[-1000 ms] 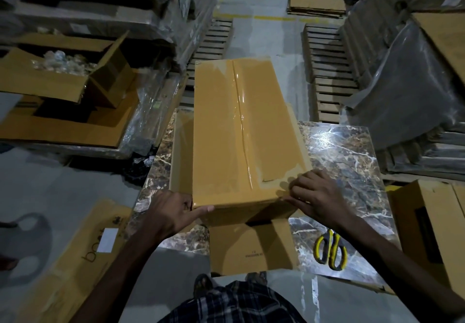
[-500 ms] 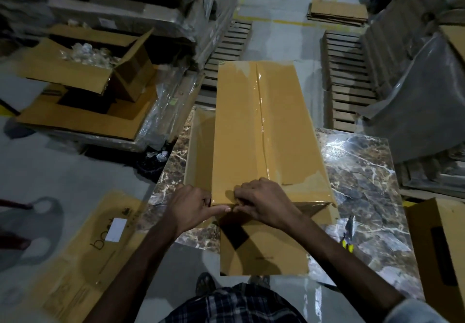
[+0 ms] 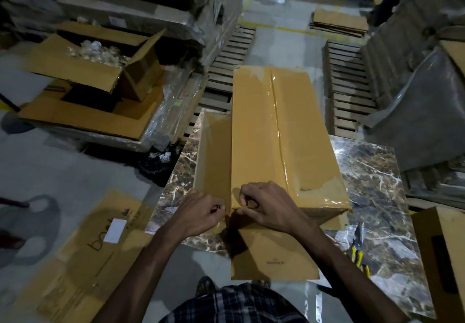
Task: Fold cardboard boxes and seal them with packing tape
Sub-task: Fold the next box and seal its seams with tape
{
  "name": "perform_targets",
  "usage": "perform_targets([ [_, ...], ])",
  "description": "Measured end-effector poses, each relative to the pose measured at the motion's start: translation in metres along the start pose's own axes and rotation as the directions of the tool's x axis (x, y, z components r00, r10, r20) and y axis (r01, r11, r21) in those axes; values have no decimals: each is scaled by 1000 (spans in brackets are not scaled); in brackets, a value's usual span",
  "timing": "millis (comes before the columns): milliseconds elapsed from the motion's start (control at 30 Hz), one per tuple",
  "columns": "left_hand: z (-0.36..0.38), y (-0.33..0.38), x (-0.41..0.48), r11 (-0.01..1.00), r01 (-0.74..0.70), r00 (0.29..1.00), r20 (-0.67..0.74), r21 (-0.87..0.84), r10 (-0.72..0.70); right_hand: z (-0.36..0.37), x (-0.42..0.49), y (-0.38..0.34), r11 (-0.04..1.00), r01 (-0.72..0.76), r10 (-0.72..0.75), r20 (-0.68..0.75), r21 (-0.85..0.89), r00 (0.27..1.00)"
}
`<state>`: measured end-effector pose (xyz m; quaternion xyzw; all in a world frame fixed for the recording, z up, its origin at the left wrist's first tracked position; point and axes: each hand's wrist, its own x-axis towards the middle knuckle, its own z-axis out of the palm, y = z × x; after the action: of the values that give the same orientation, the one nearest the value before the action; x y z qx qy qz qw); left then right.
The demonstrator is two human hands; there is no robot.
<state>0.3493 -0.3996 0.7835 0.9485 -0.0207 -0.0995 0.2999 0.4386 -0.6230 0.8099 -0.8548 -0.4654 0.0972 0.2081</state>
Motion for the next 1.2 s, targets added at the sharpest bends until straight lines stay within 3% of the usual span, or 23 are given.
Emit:
perform_targets([
  [100,-5,-3,5,995,-66,997,-34,79,69,8,2,-4,998,-27,25,-36,-61,999],
  [367,-25,-4,20,920,-253,967,104,298,232,15,6,-8,990,-71,63,-70,-124,996],
  [533,-31,-3,30,897,-326,945,106,299,309,7,-11,-8,982,-75,64,-64,-175,996],
  [667,-26,-12,30,918,-316,949,85,238,304,-28,-74,28,963,-194,162,-174,-187,971],
  [733,-21,-17,29,930,-304,952,54,208,300,-52,-117,56,927,-341,301,-235,-154,924],
  [800,-17,-20,29,943,-283,959,22,175,284,-75,-154,79,850,-526,489,-327,-28,808],
  [867,-14,-22,29,953,-259,965,5,157,261,-81,-178,96,791,-601,586,-428,116,688],
  [900,-14,-22,28,953,-256,966,-2,160,260,-76,-184,100,776,-602,616,-432,189,659],
  [1000,-12,-21,23,956,-238,968,-35,170,247,-39,-186,98,745,-526,660,-343,410,668],
  [1133,-9,-19,21,966,-214,975,-31,142,220,-10,-176,101,684,-445,725,-466,578,508],
  [1200,-9,-21,21,968,-217,975,-25,129,222,-9,-173,106,686,-423,724,-495,592,481],
])
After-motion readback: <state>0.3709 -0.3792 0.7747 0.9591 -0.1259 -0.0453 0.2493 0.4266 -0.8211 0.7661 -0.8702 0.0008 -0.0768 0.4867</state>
